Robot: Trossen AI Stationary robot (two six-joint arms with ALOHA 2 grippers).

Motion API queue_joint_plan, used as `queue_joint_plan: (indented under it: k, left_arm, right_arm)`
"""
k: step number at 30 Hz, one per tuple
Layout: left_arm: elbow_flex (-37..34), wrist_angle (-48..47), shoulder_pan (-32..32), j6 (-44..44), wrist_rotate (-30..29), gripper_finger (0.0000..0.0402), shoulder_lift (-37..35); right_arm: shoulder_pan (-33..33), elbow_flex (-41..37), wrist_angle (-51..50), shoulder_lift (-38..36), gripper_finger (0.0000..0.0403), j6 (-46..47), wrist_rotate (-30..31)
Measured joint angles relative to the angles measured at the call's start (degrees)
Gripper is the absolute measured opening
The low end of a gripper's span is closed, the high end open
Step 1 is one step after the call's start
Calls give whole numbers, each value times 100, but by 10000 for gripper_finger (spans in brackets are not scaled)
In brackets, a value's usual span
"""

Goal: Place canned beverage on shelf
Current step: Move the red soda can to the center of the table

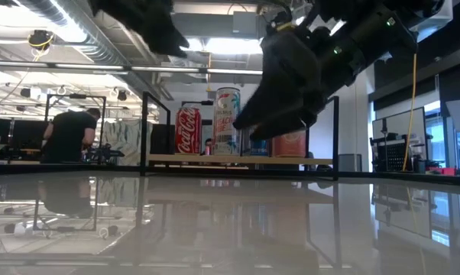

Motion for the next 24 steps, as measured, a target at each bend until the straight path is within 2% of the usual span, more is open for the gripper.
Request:
queue_joint_plan:
  k: [3, 7, 13, 16, 21, 24]
  left_arm:
    - [-13, -535, -505, -2, 20, 358, -373]
    - [-443, -815, -1309, -268, 19, 358, -872]
    - [-1749, -157, -2516, -1328, 16, 357, -1433]
    - [-2384, 574, -3089, -1905, 16, 357, -1450]
    - [-3129, 1945, -4041, -2303, -29, 357, -1303]
    - [-3407, 2803, -4575, -2306, -263, 357, -1196]
  right_arm:
    - [-10, 136, 8, -8, 380, -42, -181]
    - [154, 536, -735, -239, 380, -243, -331]
    - [752, 1067, -2162, -688, 380, -65, -267]
    - [1120, 1457, -3309, -938, 380, 615, -257]
    - [1751, 2373, -5937, -1120, 380, 2716, -501]
    - [2171, 2990, -7184, -1123, 380, 3947, -542]
